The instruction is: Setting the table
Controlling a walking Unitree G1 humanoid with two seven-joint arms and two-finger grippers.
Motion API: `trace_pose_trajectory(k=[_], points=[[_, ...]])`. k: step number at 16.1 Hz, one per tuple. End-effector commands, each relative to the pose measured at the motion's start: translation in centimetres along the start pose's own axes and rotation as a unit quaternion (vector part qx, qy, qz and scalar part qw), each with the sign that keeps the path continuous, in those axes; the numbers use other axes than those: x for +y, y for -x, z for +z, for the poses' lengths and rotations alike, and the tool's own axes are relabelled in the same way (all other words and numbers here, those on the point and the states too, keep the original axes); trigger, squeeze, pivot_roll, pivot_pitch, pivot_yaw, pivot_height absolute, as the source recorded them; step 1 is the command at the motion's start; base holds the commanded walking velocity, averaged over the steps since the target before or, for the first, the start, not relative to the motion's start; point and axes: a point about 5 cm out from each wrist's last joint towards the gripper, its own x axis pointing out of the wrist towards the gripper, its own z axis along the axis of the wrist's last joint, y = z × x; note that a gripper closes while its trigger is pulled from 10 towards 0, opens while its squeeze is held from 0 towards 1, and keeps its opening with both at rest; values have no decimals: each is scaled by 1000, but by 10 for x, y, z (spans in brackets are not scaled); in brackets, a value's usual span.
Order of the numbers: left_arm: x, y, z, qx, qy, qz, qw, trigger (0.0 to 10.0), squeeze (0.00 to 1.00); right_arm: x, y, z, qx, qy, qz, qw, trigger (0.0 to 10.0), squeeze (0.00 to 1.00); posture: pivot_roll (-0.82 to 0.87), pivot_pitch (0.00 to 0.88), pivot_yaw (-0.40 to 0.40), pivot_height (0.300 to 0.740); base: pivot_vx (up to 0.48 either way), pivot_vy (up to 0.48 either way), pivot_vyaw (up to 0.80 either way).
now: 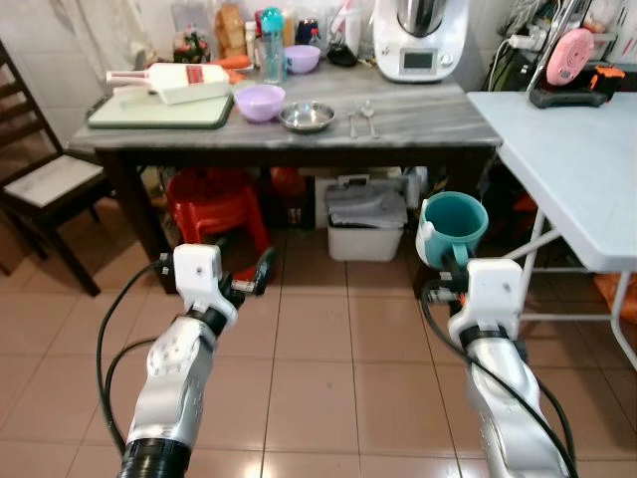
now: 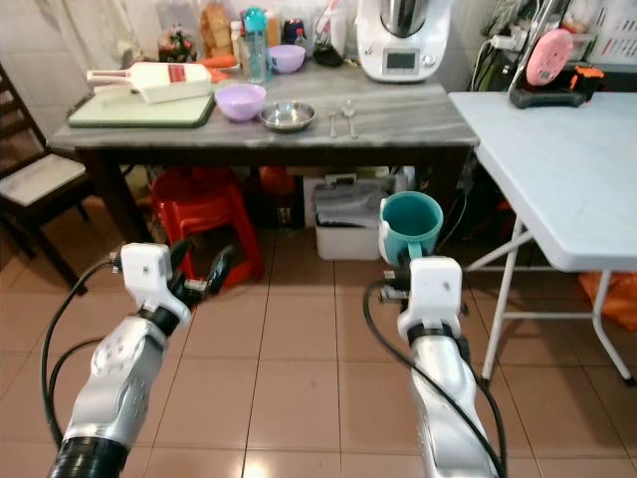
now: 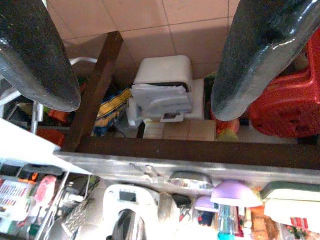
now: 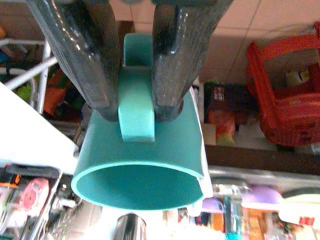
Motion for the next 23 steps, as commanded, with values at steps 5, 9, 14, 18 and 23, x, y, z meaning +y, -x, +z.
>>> trace_pose_trajectory(k=[5,9,14,18,23], points=[[5,21,-9,11,-29,23,999,10000,0,1,13,12,-22,-12,7,1000,10000,0,-12,0,23,740,396,0,0],[14,28,-10,12,-55,62,996,10000,0,1,16,17,-29,-21,12,999,10000,0,-12,0,21,740,413,0,0],[13,29,-8,9,-59,63,996,10000,0,1,14,23,-37,-14,19,999,10000,0,-15,0,21,740,415,0,0],[12,25,-7,8,-62,58,996,10000,0,-2,12,24,-39,-6,18,999,10000,0,-20,0,25,740,416,0,0],[14,23,-4,4,-69,63,996,10000,0,-2,10,25,-41,-8,17,999,10000,0,-18,0,28,740,425,0,233]])
